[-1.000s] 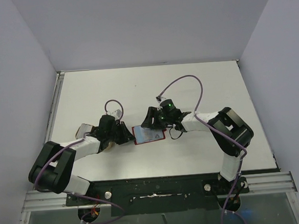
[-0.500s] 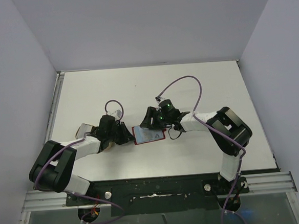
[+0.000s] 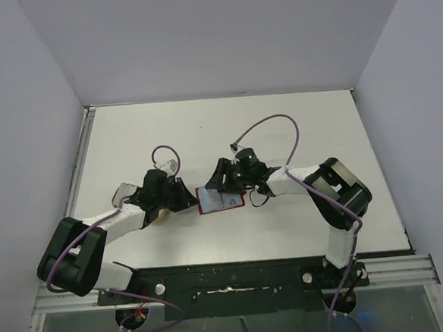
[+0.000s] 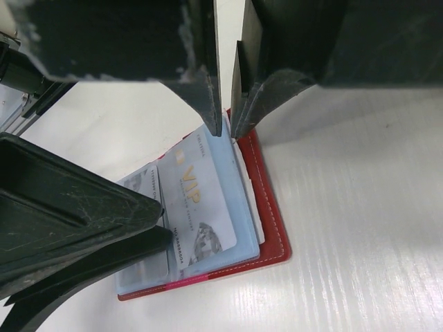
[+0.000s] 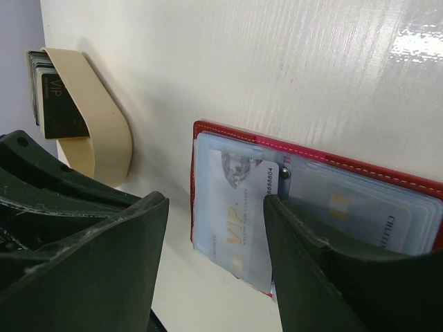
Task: Put the credit cards into the card holder
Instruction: Insert the credit card into the card holder.
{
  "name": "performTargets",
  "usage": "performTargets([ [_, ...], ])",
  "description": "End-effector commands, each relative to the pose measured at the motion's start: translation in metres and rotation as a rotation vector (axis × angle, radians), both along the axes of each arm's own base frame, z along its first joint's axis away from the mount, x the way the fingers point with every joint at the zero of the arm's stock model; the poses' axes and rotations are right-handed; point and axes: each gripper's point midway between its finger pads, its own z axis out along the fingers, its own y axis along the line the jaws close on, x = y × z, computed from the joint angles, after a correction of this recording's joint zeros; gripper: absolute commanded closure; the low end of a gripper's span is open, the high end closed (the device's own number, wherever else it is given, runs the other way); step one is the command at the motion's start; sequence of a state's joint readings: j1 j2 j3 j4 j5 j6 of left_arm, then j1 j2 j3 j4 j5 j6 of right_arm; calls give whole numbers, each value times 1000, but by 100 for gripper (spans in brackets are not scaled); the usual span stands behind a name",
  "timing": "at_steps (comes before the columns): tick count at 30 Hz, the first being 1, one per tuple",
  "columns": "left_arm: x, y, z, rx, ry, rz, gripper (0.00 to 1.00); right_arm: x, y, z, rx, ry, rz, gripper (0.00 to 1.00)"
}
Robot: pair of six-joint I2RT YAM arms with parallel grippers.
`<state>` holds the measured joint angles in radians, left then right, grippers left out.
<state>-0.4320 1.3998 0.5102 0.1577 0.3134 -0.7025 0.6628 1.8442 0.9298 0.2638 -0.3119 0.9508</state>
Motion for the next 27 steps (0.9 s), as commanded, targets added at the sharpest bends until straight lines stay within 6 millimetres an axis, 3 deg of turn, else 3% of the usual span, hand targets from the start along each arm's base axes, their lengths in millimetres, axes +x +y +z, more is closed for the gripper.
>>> performTargets([
  [1, 9, 0, 14, -8, -66, -4, 89, 1, 9, 18, 55, -54, 22, 42],
  [9, 9, -1, 10, 2, -66, -15, 89, 3, -4, 26, -1, -95, -3, 43],
  [15, 9, -2, 7, 2, -61, -28, 89, 2, -9, 15, -53, -80, -11, 42],
  [27, 6, -5, 0, 5, -50, -47, 89, -11, 3, 1, -65, -37, 27, 42],
])
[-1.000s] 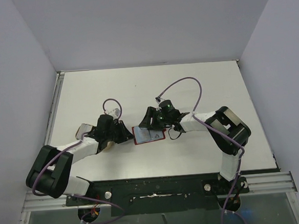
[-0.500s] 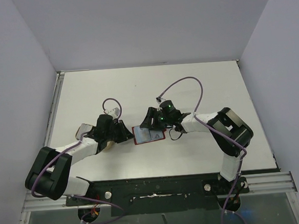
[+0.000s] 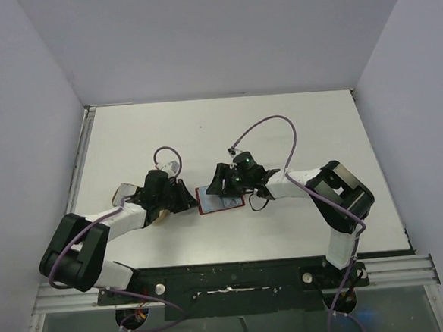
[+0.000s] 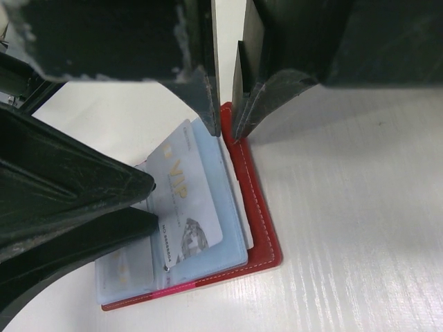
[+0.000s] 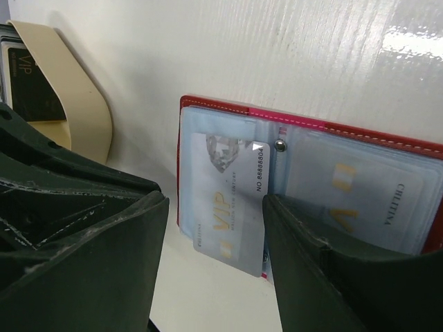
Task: Put the credit cards into the card holder
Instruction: Insert the credit card into the card holder.
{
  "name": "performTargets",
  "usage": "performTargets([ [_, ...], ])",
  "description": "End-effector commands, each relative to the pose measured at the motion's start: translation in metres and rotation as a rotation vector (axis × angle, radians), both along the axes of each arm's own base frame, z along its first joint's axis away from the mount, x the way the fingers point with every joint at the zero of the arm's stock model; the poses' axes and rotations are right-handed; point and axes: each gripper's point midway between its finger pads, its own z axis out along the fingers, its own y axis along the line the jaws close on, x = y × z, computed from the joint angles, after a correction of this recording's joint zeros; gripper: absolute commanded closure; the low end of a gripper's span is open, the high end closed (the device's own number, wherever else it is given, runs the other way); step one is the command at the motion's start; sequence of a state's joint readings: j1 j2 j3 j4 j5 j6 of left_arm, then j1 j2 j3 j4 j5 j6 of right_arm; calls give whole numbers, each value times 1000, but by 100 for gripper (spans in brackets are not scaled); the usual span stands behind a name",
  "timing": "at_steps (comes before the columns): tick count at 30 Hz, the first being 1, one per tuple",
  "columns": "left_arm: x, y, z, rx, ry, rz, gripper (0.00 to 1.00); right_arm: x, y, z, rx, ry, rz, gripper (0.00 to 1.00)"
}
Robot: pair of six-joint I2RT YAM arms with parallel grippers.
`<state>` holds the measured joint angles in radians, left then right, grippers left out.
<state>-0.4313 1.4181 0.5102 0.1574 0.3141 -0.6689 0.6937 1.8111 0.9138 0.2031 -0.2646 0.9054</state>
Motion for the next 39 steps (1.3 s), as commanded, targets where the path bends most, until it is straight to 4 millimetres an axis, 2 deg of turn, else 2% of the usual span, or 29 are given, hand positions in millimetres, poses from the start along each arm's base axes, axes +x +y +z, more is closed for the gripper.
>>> performTargets([
  [1, 8, -7, 6, -19, -46, -27, 89, 2, 9, 7, 8, -17, 9, 42],
  [11, 6, -9, 1, -18, -35, -39, 89, -1, 22, 17, 96, -11, 23, 42],
  [15, 6, -10, 3, -19, -40, -40, 89, 2, 21, 21, 77, -45, 49, 42],
  [17, 7, -9, 5, -18, -43, -37, 89, 5, 13, 22, 18, -82, 69, 41],
  [21, 7, -8, 10, -16, -52, -29, 89, 15, -3, 36, -60, -237, 162, 40],
  [26, 9, -8, 14, -19, -58, -22, 88, 17, -10, 52, -143, -456, 352, 38],
  [31, 10, -8, 17, -20, -60, -18, 88, 3, -7, 61, -158, -663, 573, 37],
  [34, 10, -9, 18, -28, -59, -20, 88, -14, -3, 62, -177, -832, 731, 37],
  [36, 9, -9, 18, -33, -57, -22, 88, -22, -2, 64, -205, -981, 804, 36],
  [39, 8, -10, 18, -41, -57, -27, 88, -28, -4, 61, -229, -1094, 864, 36],
])
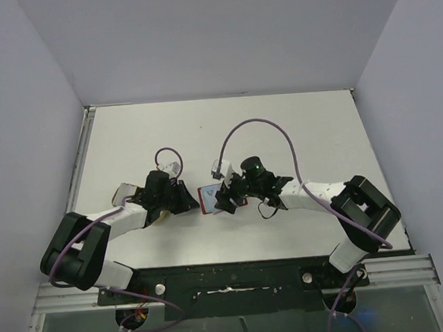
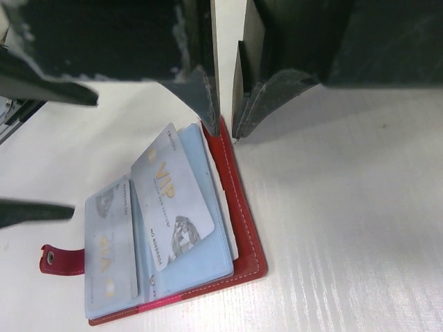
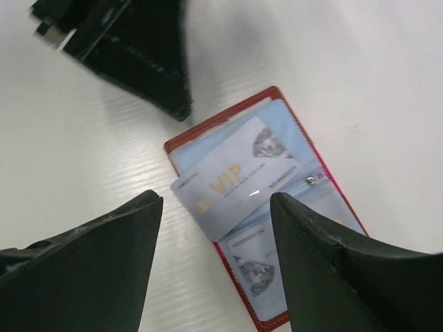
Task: Put the credit cards into the card holder
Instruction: Insert the credit card into the card holder, then adjust the card slot at the card holder.
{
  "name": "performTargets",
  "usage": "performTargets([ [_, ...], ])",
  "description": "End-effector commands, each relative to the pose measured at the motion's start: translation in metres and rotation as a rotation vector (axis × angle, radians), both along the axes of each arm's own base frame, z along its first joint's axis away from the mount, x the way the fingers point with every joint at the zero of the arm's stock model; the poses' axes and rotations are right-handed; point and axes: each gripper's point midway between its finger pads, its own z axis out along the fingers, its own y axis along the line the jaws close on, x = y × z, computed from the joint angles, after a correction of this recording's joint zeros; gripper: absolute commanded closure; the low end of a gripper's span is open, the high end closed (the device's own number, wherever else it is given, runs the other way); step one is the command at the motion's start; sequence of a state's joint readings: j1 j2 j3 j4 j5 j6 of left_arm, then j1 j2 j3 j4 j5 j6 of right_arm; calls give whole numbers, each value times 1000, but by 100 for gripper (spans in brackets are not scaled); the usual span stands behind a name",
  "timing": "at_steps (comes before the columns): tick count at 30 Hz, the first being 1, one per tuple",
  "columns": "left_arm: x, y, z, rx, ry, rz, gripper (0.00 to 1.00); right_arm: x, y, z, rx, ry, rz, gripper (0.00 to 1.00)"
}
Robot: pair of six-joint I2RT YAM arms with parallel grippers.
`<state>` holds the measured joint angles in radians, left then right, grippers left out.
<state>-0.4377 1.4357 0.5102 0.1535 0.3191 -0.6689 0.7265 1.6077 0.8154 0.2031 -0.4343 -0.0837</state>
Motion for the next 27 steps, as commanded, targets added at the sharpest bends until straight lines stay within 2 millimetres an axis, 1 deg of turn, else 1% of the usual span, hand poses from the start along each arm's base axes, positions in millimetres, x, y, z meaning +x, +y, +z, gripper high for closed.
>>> performTargets([
  [1, 12, -9, 23, -50, -77, -18, 88, -1, 9, 22, 13, -336, 212, 36],
  [8, 11, -10, 22, -58, -73, -18, 88, -1, 10, -4, -72, -389, 284, 34],
  [18, 10, -10, 18, -58, -66, -21, 88, 5, 16, -23, -154, -437, 313, 33],
  [20, 10, -10, 17, -57, -63, -19, 88, 9, 16, -27, -175, -446, 299, 34],
  [27, 9, -11, 15, -60, -59, -22, 88, 23, 16, -30, -201, -464, 226, 35],
])
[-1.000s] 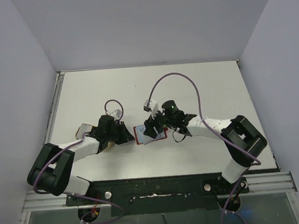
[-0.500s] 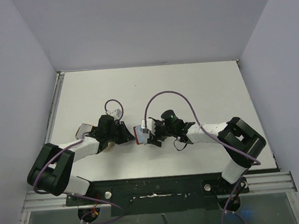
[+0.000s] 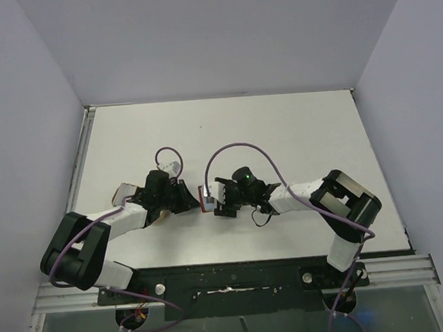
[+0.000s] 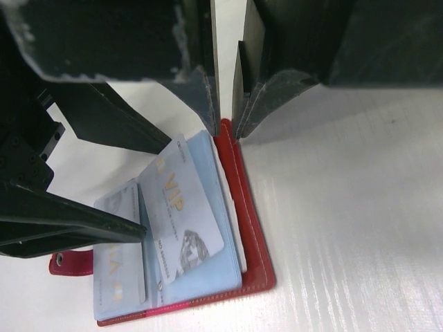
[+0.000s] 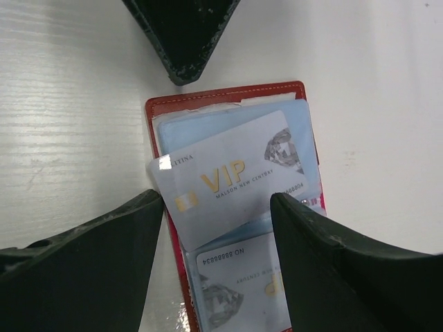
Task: Put the credit cards into the card holder
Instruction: Adjust the card slot at the card holder.
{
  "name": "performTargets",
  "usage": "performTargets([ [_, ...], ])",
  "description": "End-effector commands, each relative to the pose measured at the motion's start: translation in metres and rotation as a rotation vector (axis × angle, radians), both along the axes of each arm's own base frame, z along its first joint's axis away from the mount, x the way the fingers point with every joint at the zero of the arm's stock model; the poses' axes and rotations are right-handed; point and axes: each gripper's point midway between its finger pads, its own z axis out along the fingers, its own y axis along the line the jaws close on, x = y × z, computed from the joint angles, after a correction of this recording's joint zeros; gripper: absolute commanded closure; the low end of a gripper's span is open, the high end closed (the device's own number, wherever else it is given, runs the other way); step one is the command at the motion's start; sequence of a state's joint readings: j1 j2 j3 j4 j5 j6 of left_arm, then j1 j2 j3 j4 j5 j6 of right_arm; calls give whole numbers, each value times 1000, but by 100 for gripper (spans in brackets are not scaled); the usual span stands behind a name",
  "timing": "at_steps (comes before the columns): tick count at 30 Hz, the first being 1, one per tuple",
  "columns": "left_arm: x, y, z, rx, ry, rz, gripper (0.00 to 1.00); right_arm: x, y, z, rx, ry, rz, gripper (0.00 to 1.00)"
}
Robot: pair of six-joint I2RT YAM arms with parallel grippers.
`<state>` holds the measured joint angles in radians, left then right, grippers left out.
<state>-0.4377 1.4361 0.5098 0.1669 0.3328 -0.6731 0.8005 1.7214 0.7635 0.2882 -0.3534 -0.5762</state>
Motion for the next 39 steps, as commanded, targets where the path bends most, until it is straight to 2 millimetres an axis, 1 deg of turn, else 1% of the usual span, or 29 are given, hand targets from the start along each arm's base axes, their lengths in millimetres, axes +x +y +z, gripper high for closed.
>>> performTargets([
  [1, 9, -8, 13, -45, -53, -14, 88, 23, 15, 20, 46, -95, -38, 36],
  [4, 8, -8, 12, -46, -53, -13, 88, 25, 17, 21, 57, -92, -49, 37],
  [13, 7, -10, 5, -51, -37, -18, 88, 24, 24, 33, 109, -82, -71, 41],
  [18, 8, -11, 7, -55, -42, -18, 88, 20, 27, 32, 113, -73, -60, 36],
  [22, 9, -11, 6, -55, -41, -17, 88, 21, 28, 32, 114, -74, -59, 36],
  [24, 8, -11, 6, -54, -40, -20, 88, 22, 29, 32, 111, -76, -64, 38],
  [31, 8, -11, 4, -52, -38, -18, 88, 22, 30, 32, 116, -66, -69, 54],
  [36, 9, -12, 5, -56, -39, -19, 88, 25, 29, 33, 116, -73, -86, 56],
  [39, 11, -12, 7, -57, -43, -18, 88, 26, 30, 33, 119, -70, -103, 56],
])
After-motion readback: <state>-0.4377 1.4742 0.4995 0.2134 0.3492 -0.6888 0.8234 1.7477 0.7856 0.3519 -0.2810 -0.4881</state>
